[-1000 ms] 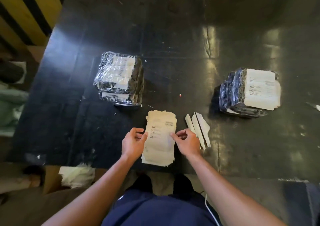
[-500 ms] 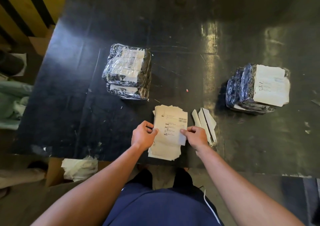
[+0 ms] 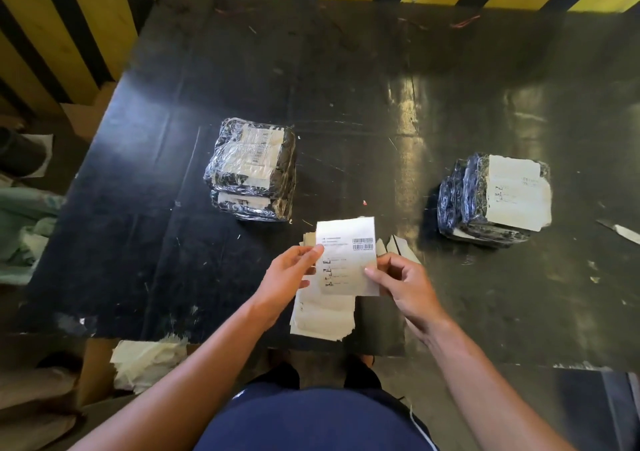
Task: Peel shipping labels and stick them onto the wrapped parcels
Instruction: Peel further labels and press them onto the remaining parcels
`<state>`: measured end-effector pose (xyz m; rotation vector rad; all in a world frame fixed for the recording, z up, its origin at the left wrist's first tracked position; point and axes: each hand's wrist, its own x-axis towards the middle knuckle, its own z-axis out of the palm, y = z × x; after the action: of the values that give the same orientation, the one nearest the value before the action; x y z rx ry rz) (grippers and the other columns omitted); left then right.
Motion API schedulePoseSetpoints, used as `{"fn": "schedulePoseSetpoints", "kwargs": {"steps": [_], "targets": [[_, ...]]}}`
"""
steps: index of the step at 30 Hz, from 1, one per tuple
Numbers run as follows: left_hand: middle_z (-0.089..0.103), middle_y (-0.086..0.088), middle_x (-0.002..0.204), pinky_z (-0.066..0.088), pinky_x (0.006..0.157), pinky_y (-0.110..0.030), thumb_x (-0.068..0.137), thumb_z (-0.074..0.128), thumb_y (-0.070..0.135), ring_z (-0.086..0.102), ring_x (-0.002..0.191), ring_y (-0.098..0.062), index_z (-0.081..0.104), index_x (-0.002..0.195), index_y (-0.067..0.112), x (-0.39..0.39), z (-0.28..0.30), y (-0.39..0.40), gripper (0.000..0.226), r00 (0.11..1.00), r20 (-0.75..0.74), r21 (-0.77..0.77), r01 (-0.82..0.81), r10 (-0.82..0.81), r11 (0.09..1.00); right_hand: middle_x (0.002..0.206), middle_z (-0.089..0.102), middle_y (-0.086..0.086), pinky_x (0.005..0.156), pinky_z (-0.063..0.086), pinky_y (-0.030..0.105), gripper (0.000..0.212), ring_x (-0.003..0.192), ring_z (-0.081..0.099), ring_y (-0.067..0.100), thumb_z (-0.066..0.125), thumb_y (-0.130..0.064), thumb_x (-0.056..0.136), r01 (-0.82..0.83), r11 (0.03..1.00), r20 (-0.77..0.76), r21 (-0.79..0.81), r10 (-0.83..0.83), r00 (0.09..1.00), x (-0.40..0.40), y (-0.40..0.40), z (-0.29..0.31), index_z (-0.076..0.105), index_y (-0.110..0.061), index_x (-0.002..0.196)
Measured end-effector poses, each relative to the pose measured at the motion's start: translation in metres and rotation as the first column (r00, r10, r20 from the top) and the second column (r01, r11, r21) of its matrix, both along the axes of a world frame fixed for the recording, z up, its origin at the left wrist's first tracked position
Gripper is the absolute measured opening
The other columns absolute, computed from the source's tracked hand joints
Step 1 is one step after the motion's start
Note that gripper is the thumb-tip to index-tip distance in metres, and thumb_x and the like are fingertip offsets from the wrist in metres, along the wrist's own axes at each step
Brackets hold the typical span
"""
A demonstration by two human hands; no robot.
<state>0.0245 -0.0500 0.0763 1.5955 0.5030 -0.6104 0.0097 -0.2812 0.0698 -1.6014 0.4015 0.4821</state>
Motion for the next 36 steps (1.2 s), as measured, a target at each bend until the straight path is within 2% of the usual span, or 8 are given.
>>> {"fn": "schedulePoseSetpoints", "kwargs": {"steps": [3,6,9,15,23,27,30,36], "targets": [[0.076,0.004,0.123,0.055,0.105,-0.050,0.101,0.062,0.037,0.070,0.120,-0.020,0.068,0.128,0.021,0.005,0.031,-0.003,0.032,0.997,0.041,-0.166,-0.055,0.063,0.985,0.110,0.080,-0.004,0.099,0.060,0.045,0.007,0.112,0.072,0.020,0.075,-0.015,0.095,-0.050,0.999,0.056,-0.004,0.051,0.997,0.000,0.007,0.017,0.075,-0.009,0.095],[0.077,0.005,0.121,0.056,0.104,-0.053,0.101,0.064,0.022,0.071,0.118,-0.017,0.070,0.124,0.024,0.010,0.053,-0.003,0.023,0.978,0.172,-0.159,-0.089,0.116,0.983,0.112,0.079,-0.005,0.096,0.061,0.041,0.009,0.112,0.072,0.018,0.077,-0.020,0.094,-0.083,0.996,0.099,0.024,0.080,0.992,0.003,0.014,0.037,0.076,-0.012,0.097],[0.078,0.005,0.120,0.057,0.104,-0.053,0.102,0.063,0.018,0.071,0.117,-0.015,0.070,0.121,0.024,0.014,0.071,-0.001,0.021,0.962,0.240,-0.159,-0.094,0.131,0.983,0.106,0.079,0.005,0.089,0.055,0.033,0.025,0.098,0.071,0.018,0.077,-0.035,0.089,-0.087,0.990,0.194,0.115,0.063,0.979,0.011,0.014,0.066,0.078,-0.014,0.104],[0.079,0.003,0.112,0.054,0.105,-0.054,0.103,0.060,0.015,0.073,0.112,-0.017,0.072,0.114,0.022,0.014,0.093,0.006,0.017,0.935,0.341,-0.092,-0.071,0.099,0.993,0.092,0.075,0.020,0.080,0.052,0.033,0.018,0.083,0.065,0.025,0.067,-0.021,0.094,-0.089,0.978,0.330,0.188,0.023,0.944,0.037,0.005,0.116,0.076,-0.007,0.100],[0.080,0.005,0.109,0.056,0.099,-0.043,0.103,0.059,0.014,0.074,0.107,-0.015,0.071,0.112,0.018,0.014,0.104,0.009,0.015,0.931,0.349,-0.079,-0.082,0.105,0.993,0.090,0.074,0.026,0.075,0.051,0.028,0.015,0.075,0.065,0.022,0.064,-0.005,0.099,-0.174,0.978,0.343,0.117,0.125,0.931,0.051,0.002,0.139,0.076,-0.006,0.090],[0.080,0.008,0.107,0.056,0.093,-0.035,0.104,0.058,0.013,0.074,0.106,-0.010,0.070,0.112,0.018,0.013,0.106,0.008,0.015,0.931,0.353,-0.070,-0.077,0.097,0.995,0.082,0.073,0.019,0.068,0.051,0.020,0.014,0.072,0.064,0.019,0.065,-0.002,0.098,-0.186,0.975,0.342,0.122,0.135,0.930,0.052,0.005,0.140,0.075,-0.005,0.089],[0.080,0.007,0.110,0.055,0.091,-0.032,0.104,0.058,0.013,0.073,0.107,-0.009,0.070,0.114,0.016,0.012,0.106,0.010,0.016,0.930,0.356,-0.065,-0.070,0.089,0.995,0.078,0.073,0.015,0.071,0.052,0.022,0.013,0.072,0.065,0.019,0.066,-0.002,0.097,-0.188,0.975,0.339,0.116,0.139,0.930,0.052,0.005,0.139,0.075,-0.004,0.087],[0.079,0.004,0.113,0.052,0.106,-0.046,0.104,0.058,0.015,0.072,0.111,-0.016,0.071,0.115,0.017,0.012,0.105,0.009,0.017,0.940,0.330,-0.077,-0.063,0.085,0.995,0.074,0.071,0.015,0.070,0.054,0.025,0.017,0.067,0.064,0.019,0.064,0.002,0.097,-0.203,0.965,0.337,0.169,0.137,0.931,0.051,0.007,0.140,0.074,-0.004,0.084]]}}
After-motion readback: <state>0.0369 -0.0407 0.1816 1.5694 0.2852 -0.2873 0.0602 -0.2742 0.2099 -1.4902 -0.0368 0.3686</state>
